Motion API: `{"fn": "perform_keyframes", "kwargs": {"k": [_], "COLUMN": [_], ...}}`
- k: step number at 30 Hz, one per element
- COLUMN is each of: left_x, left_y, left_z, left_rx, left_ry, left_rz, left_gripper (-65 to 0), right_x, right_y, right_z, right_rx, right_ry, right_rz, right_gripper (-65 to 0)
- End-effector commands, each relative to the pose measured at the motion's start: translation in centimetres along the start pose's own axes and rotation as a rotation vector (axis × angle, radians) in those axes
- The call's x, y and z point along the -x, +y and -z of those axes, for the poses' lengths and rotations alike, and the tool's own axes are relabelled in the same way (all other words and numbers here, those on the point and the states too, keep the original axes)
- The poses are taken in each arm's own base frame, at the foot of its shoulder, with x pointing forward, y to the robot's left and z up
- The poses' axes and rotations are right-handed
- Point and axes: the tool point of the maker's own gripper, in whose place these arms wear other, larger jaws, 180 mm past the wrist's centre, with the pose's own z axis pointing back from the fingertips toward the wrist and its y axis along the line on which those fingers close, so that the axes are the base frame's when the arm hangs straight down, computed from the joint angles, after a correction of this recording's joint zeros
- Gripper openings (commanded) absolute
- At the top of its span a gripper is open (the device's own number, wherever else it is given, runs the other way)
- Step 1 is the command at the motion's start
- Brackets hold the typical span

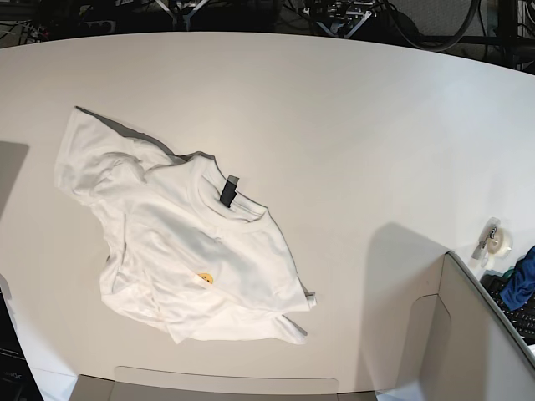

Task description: Layout the t-shirt on the table in an organized manner, then fold the t-shirt properly

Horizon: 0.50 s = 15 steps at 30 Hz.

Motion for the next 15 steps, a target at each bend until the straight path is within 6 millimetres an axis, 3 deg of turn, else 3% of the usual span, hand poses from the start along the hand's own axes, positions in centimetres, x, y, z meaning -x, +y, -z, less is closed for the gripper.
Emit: {"fn": "perform_keyframes", "kwargs": {"k": [1,3,7,15], "left_x": [-0.6,-1.0,-0.9,2.2], "left_y": [0.1,0.1,0.5,1.0], "left_z": [0.0,-0.1,-0.5,-1.4], "left_rx": [-0.001,-0.001,-0.007,-0.015], "left_ry": [-0.02,-0.043,-0.078,-0.075], "left_rz": [0.006,0.008,0.011,0.008], "left_gripper": [-65.0,-65.0,-65.0,-65.0], "right_x": [-0.5,-1.4,-1.3,1.8], "right_y": [-0.1,-0.2,-0.3,-0.6], "right_z": [0.0,-0.1,-0.4,-1.6], "right_rx": [0.005,0.006,0.011,0.017], "right_ry": [-0.017,-0.046,-0.071,-0.08], "right_rz": [0.002,0.001,0.001,-0.001], "right_gripper": [-64.8,-64.9,-65.0,-65.0]}}
